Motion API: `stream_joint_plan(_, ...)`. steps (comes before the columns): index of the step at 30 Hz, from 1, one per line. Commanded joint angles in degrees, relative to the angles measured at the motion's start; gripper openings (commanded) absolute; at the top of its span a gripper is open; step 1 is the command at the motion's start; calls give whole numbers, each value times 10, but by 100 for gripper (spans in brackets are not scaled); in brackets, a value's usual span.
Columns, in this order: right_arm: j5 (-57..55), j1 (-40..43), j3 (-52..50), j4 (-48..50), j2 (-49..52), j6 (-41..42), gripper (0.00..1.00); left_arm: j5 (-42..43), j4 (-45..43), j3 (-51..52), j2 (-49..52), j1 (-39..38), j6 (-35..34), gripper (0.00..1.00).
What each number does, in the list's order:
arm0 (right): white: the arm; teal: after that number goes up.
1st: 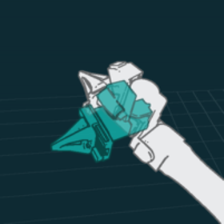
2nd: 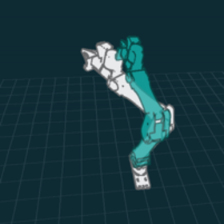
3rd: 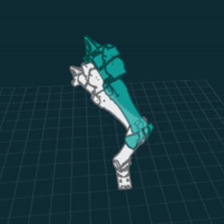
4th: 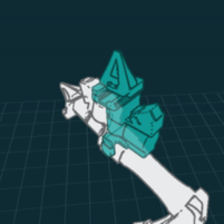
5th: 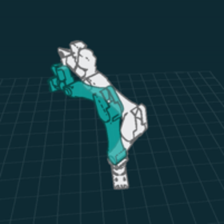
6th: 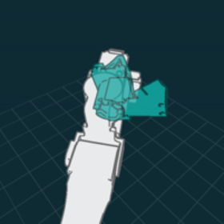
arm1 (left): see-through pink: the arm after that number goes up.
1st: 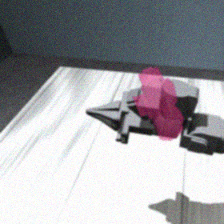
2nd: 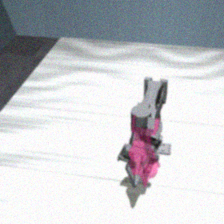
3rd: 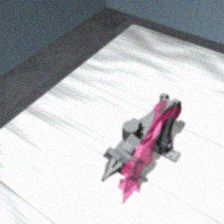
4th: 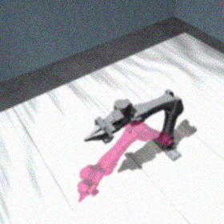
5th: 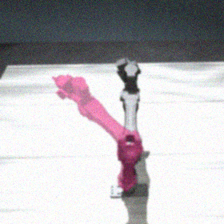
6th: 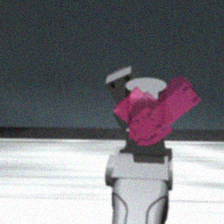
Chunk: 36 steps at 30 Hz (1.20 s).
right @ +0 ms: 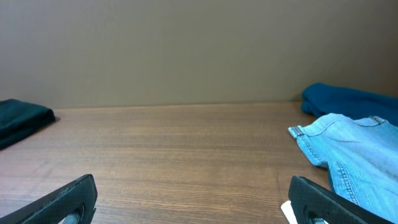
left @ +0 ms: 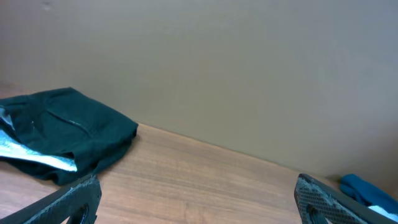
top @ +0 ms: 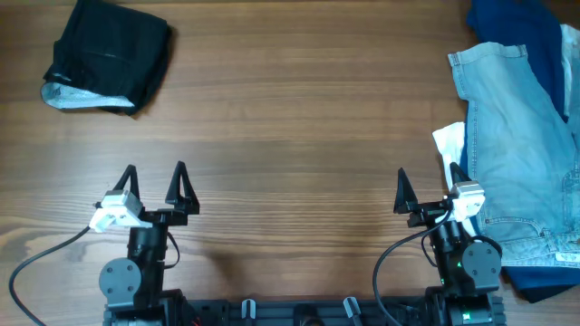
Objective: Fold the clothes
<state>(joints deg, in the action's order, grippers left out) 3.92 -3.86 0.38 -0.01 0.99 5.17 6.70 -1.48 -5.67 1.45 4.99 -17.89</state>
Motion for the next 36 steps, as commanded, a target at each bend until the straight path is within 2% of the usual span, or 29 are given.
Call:
stream_joint_plan(1,-9,1,-1,2,-7,10,100,-12,7,9,-13,5,12,100)
stream_joint_plan(8,-9,1,-1,2,-7,10,100,-12,5,12,-13,5,11,100)
stream_joint_plan(16,-9,1,-1,2,-7,10,100,-1,-52,53,-13,5,7,100)
stream_joint_plan(23,-9,1,-1,2,-7,10,100,-1,-23,54,-13,0,7,100)
stream_joint_plan(27,-9,1,-1,2,-7,10,100,3,54,54,-13,0,7,100)
stream_joint_plan(36,-9,1,-1,2,-7,10,100,3,54,54,-12,0,8,100)
